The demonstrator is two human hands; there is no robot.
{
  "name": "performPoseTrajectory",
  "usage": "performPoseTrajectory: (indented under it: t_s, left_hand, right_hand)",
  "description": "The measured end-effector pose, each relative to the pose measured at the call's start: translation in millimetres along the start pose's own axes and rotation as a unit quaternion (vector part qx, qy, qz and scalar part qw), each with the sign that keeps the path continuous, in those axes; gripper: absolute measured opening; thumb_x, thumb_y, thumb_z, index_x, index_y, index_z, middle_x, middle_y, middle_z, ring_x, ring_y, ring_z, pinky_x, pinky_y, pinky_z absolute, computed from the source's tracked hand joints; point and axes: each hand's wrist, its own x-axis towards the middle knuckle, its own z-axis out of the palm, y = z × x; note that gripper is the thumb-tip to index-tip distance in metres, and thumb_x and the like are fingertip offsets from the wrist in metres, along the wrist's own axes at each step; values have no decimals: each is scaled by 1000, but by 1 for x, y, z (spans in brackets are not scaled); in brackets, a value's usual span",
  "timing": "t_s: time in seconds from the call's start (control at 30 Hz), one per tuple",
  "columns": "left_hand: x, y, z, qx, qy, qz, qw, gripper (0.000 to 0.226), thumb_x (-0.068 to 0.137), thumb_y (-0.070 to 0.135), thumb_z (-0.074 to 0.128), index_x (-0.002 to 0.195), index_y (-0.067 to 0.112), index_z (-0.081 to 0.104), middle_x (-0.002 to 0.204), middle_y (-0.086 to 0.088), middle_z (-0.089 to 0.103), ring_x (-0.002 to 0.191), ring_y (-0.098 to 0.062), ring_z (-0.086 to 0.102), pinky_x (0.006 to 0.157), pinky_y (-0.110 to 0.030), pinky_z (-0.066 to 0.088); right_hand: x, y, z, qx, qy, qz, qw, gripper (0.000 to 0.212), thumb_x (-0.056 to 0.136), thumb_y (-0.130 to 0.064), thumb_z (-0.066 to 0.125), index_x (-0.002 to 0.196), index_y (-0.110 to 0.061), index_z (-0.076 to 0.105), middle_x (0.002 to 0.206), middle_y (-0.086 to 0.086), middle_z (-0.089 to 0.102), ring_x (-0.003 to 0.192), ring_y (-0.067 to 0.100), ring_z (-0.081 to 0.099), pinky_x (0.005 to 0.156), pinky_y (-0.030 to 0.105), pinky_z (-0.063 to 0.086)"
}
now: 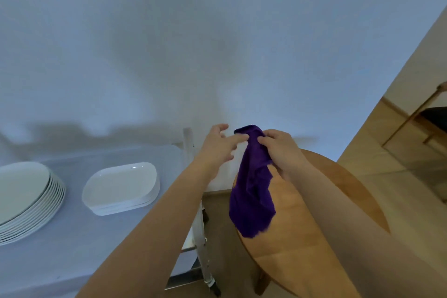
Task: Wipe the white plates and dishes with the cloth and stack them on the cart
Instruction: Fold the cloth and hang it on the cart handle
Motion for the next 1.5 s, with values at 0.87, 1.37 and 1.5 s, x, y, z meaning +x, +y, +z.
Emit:
performPoseTrajectory:
  t_s: [0.87,1.37,1.5]
  left_hand:
    - [10,-9,14,-116,-111,-1,987,31,103,19,40,105,3,66,96,-12,72,86,-19,70,79,-32,59]
    - [21,-7,10,239,15,69,968,27,80,11,70,82,16,44,81,0,49,72,-15,49,57,-22,40]
    - [31,1,-4,313,54,110,942,17,87,15,61,80,14,46,78,1,50,73,-16,49,60,-15,41]
  right_hand:
    - [-2,26,2,-158,54,-144,975,19,92,-14,51,108,-21,60,97,-12,63,88,0,58,68,11,46]
    - [6,3,-24,172,140,27,975,19,88,-6,35,77,-11,50,67,5,54,67,19,54,56,28,51]
    - [7,4,-34,205,155,91,962,22,88,-7,36,69,-13,44,57,0,46,54,14,46,50,27,41]
